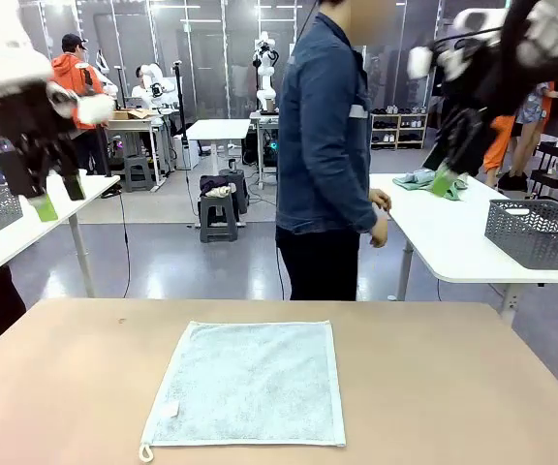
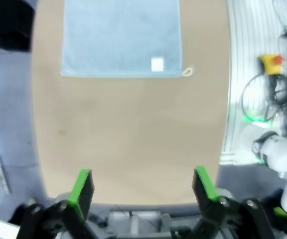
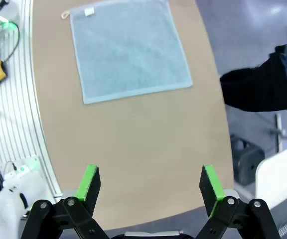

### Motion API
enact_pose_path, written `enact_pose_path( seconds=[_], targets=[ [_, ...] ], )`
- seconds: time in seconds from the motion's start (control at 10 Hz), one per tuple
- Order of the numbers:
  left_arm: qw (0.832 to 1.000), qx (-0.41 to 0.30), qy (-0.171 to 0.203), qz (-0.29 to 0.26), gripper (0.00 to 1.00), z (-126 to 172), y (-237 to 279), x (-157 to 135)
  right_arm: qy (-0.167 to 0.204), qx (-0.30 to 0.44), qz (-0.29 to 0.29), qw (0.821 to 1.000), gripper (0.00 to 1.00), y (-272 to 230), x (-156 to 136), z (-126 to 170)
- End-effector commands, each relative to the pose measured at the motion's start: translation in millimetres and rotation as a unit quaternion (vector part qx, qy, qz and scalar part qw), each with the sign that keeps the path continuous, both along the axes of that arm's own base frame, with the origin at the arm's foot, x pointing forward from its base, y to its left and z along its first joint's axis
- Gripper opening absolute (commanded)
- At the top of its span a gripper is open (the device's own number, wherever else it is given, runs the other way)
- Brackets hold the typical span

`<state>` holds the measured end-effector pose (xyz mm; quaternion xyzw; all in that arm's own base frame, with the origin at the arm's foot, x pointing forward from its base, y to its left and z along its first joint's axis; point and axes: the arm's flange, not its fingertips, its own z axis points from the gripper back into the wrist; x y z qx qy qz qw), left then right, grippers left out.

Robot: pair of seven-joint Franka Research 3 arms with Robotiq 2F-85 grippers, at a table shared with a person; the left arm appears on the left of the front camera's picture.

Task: Fold the towels and place them in the basket.
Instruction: When a person lays out a Towel with hook on the table, fold it in half twice.

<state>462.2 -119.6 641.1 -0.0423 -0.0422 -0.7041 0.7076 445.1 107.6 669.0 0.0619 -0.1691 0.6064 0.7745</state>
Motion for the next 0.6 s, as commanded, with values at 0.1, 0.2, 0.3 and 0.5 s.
enact_pose_path(
  seconds=[0.1,0.2,0.3,0.5],
  targets=[
    [0.997,0.064,-0.008,0.048,1.0,-58,-2,-29,0.028,-0.084,-0.101,0.991,1.0,44,-10,-61],
    [0.996,0.072,-0.018,0.054,1.0,-73,-2,-32,0.038,-0.103,-0.098,0.989,1.0,55,-13,-79],
    [0.996,0.072,-0.019,0.048,1.0,-86,2,-31,0.042,-0.113,-0.07,0.99,1.0,59,-13,-95],
    [0.996,0.08,-0.028,0.03,1.0,-93,10,-33,0.051,-0.113,-0.039,0.991,1.0,62,-9,-105]
  ],
)
